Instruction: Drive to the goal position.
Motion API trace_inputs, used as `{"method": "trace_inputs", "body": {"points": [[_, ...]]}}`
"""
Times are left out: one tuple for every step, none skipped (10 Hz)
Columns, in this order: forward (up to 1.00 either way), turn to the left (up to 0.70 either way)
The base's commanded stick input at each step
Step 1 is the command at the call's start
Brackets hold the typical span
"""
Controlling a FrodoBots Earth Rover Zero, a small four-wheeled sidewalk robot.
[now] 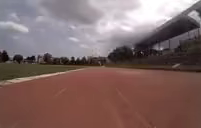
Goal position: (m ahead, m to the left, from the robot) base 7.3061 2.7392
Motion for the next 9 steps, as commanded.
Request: {"method": "trace_inputs", "body": {"points": [[0.45, 0.0], [0.45, 0.0], [0.45, 0.0], [0.45, 0.0], [0.45, 0.0], [0.45, 0.0], [0.45, 0.0], [0.45, 0.0], [0.45, 0.0]]}}
